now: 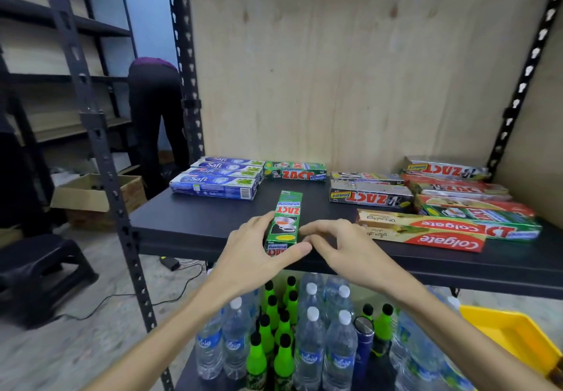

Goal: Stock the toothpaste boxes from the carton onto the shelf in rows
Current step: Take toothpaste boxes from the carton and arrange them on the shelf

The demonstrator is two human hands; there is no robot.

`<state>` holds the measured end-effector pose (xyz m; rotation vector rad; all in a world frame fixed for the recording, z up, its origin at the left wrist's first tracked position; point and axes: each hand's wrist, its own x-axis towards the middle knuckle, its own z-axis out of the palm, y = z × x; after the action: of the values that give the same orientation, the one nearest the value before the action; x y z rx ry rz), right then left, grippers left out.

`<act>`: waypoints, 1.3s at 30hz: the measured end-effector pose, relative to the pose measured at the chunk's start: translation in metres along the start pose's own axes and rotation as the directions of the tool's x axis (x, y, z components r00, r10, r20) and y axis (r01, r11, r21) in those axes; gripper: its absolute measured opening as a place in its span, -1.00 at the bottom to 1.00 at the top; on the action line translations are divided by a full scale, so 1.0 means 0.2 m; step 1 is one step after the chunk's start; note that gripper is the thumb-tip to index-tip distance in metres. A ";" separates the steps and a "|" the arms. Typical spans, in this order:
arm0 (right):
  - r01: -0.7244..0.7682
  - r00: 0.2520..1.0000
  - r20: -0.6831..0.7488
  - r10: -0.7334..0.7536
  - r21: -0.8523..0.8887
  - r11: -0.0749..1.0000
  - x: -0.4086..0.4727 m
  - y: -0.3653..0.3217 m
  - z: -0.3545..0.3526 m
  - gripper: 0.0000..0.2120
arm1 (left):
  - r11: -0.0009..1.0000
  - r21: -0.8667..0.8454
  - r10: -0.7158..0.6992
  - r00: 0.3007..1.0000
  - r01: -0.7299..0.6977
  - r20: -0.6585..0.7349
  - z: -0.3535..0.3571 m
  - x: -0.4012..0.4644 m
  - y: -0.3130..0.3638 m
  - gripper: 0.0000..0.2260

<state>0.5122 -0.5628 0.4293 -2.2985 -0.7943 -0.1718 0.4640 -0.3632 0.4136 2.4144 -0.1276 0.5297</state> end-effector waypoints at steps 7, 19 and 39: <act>0.076 0.981 -0.154 -0.118 -0.256 0.964 0.25 0.15 -0.11 -0.69 | 0.998 0.052 0.030 0.981 -0.040 0.191 -0.17 0.18 -0.12 -0.37; 0.118 0.990 0.115 -0.077 -0.411 0.904 0.68 0.38 -0.26 -0.37 | 0.973 0.191 0.110 0.989 -0.128 0.103 -0.24 0.47 -0.36 -0.52; -0.089 0.996 -0.017 0.088 -0.358 0.930 1.22 0.73 -0.25 -0.39 | 0.978 0.161 0.070 0.933 -0.134 0.354 -0.03 1.43 -0.63 -0.63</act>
<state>0.7986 -0.5588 0.4634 -2.6721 -0.7019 -0.2977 0.7506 -0.2497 0.4596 2.6749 -0.3732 0.1588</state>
